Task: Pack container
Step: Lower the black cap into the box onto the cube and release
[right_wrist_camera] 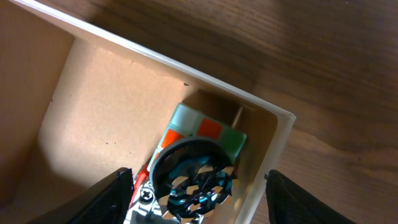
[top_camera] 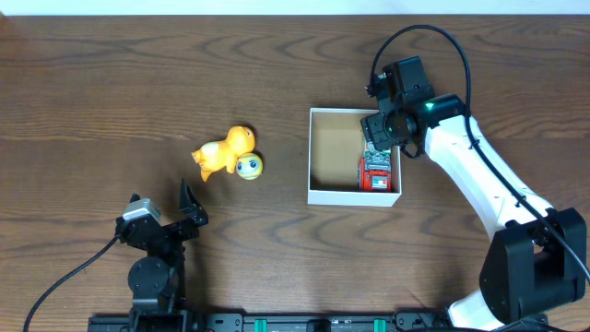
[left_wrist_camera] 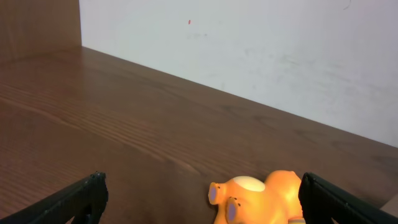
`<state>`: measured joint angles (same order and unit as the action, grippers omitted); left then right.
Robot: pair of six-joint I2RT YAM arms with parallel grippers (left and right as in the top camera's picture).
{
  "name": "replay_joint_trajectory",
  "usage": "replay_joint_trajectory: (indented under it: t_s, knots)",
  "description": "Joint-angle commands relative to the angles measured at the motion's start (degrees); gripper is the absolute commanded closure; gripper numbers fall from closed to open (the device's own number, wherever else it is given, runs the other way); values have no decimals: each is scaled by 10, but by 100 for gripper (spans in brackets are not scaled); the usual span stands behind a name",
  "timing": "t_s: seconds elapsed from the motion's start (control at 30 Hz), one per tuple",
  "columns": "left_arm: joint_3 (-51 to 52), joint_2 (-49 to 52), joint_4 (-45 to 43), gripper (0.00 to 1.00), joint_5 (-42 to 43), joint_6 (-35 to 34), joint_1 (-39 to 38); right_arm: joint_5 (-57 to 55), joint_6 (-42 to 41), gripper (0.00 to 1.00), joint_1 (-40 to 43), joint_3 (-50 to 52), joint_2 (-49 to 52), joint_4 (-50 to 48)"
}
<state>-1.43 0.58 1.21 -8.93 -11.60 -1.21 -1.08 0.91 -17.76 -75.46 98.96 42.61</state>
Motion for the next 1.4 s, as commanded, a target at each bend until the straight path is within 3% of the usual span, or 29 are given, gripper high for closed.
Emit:
replay_joint_trajectory:
  t_s: [0.0,0.4,0.83,1.0,1.37]
  knots:
    - [12,-3,20,2,-1,10,3,-4,5,28,-3,2,5,-2]
    - [12,-3,20,2,-1,10,3,-107,-21,23,40,-64,3,-29]
    - [12,-3,20,2,-1,10,3,-106,-21,14,127,-82,3,-28]
    - [12,-3,20,2,-1,10,3,-87,-21,1,126,-82,3,-27]
    - [12,-3,20,2,0,10,3,-143,-43,1,167,-81,5,-21]
